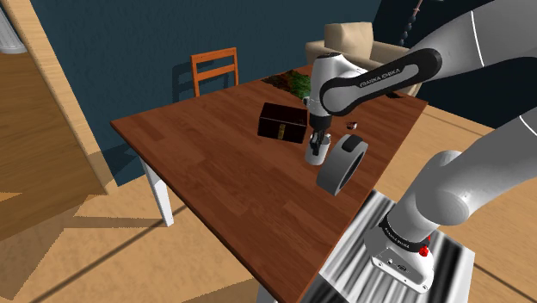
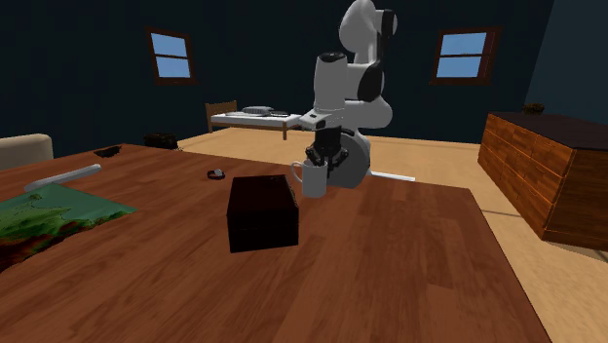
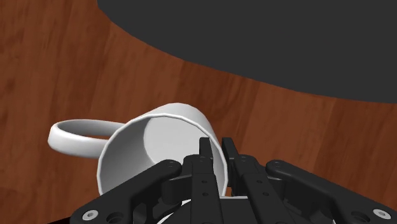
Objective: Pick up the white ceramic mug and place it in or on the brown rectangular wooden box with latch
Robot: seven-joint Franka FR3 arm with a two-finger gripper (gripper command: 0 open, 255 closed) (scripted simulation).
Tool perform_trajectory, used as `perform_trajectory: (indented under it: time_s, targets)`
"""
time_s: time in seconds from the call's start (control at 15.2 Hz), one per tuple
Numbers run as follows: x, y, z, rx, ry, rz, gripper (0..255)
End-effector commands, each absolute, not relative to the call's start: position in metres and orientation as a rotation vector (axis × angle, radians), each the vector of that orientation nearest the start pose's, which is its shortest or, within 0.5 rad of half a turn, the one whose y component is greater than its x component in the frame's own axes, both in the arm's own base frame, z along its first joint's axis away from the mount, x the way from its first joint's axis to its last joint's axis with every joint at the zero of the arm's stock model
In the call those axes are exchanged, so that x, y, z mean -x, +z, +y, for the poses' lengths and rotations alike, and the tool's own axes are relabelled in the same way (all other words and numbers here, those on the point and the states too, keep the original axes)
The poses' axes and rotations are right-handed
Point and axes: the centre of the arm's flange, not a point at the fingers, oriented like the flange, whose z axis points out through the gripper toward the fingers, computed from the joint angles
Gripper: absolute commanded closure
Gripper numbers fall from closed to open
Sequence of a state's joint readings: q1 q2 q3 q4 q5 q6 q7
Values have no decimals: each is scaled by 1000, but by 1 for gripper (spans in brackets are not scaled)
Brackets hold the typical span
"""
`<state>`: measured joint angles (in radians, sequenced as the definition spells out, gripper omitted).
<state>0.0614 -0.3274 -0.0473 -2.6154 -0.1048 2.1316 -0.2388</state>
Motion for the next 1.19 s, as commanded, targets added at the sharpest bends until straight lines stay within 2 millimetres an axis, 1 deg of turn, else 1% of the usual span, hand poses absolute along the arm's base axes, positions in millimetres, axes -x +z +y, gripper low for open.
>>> perform_trajectory:
  time_s: [0.0,1.12]
  targets:
    - [-391,358,1,3142,260,-506,255]
    - [-391,447,1,3142,260,-506,255]
